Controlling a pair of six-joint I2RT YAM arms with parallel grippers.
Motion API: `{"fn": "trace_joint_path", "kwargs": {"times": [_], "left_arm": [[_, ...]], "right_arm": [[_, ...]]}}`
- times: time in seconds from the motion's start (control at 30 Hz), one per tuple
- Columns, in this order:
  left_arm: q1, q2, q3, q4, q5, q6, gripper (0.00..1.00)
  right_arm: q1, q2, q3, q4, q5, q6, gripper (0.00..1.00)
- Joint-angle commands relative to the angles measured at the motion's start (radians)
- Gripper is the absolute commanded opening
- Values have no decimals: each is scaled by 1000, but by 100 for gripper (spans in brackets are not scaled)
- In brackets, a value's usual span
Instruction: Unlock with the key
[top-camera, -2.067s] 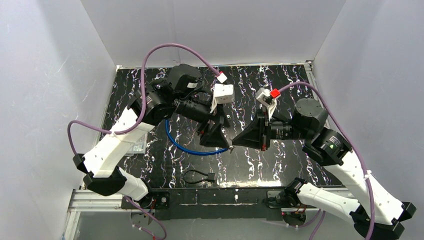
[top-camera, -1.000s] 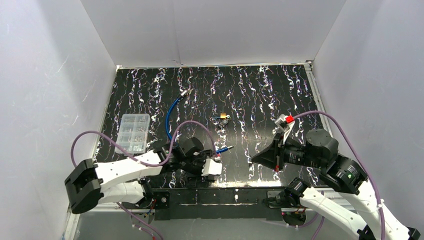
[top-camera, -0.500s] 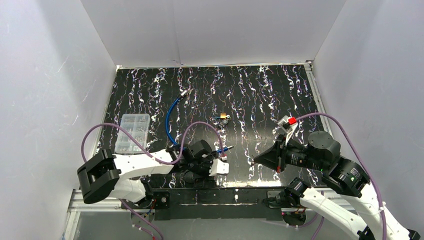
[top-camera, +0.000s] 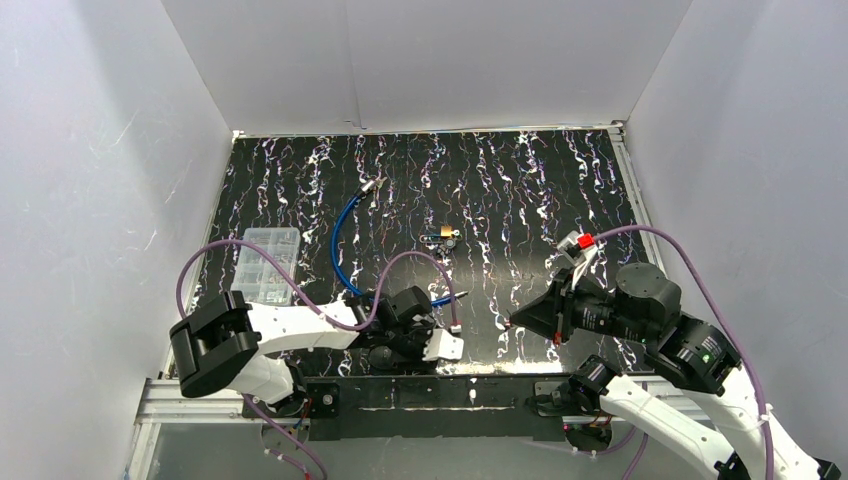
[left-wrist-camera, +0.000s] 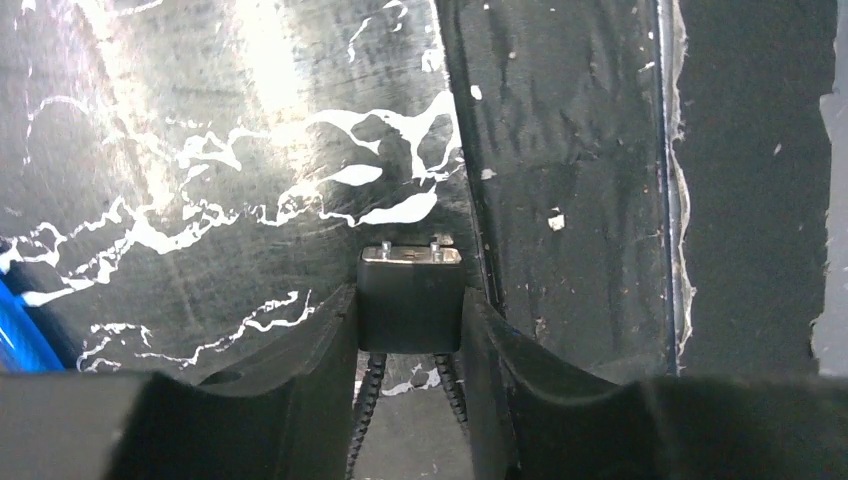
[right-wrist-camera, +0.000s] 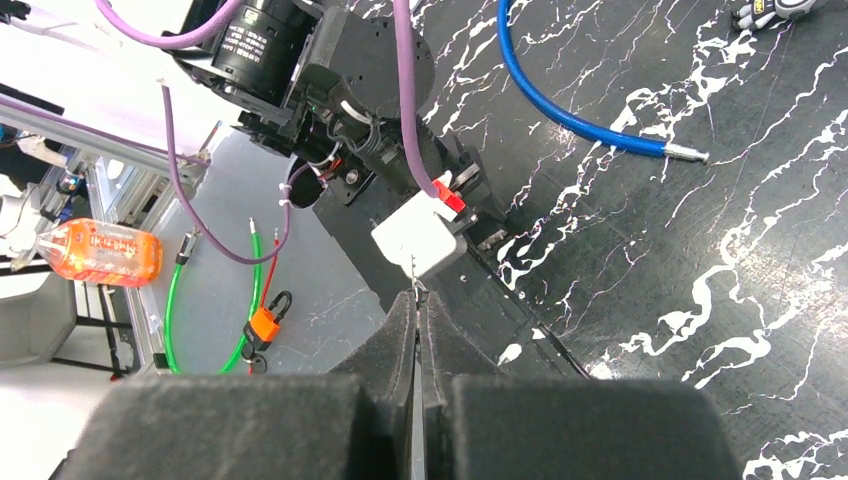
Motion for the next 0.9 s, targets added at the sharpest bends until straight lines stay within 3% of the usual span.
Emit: {"fn": "trace_joint_path", "kwargs": {"times": [0.0,0.17,0.4,0.57,0.67,0.87], "left_arm": [[-27,1,-8,1,3,42,23],[-30,-24,42,-61,-48,99,0],[-7,-280,344,-384,-142,436,0],[10,-457,608,-594,-82,732,0],[9,-475,744,-739,-63,911,0],[8,-442,887,-772,-197,1105,0]], "right_arm": [[-1,2,38,20,7,11,1],[0,3,27,72,-17,40,1],[-1,84,64,161,-93,34,1],[-4,204,204,168,-188,-11,1],[-4,298,302,153,-273,-40,1],[-4,454,466,127,-388,-97,1]]}}
